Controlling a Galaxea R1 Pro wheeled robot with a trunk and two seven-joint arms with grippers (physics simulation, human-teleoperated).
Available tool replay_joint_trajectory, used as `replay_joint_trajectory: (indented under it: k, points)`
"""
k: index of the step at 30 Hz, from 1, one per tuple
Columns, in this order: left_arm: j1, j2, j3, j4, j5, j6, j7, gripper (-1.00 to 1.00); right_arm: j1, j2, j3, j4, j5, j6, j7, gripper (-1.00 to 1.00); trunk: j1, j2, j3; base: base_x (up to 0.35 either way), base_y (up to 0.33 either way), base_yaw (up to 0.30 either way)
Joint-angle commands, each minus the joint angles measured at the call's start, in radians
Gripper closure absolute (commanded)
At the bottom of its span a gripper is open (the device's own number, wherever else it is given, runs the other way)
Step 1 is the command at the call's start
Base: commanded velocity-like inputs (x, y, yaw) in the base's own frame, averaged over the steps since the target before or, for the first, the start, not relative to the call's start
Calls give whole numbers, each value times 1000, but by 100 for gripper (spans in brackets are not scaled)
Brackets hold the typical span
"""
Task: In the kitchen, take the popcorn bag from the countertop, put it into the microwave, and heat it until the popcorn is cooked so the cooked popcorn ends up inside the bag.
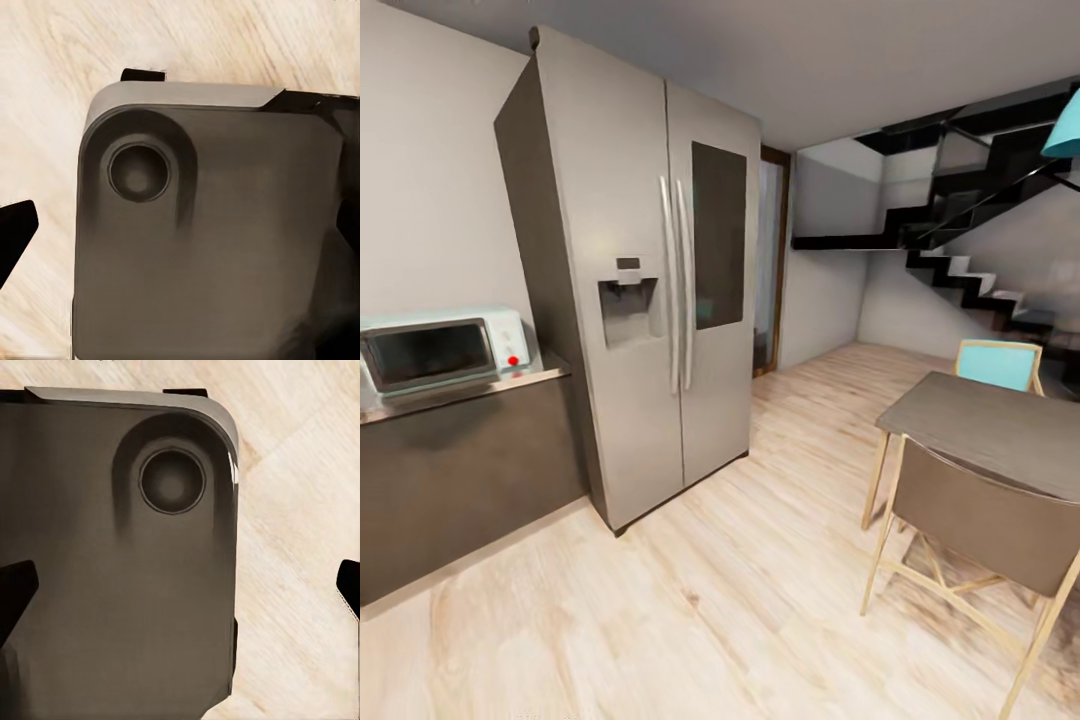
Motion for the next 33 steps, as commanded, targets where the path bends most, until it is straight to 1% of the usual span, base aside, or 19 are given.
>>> replay_joint_trajectory:
  k: [1,33]
  points:
    - [0,0,0,0,10,-1,0,-100,0,0,-1,0,1,-3,-1,-100,0,0,-1,0,0,269]
    - [0,-3,3,0,9,-1,-7,-100,0,4,4,0,1,-2,-1,-100,0,0,-1,0,0,269]
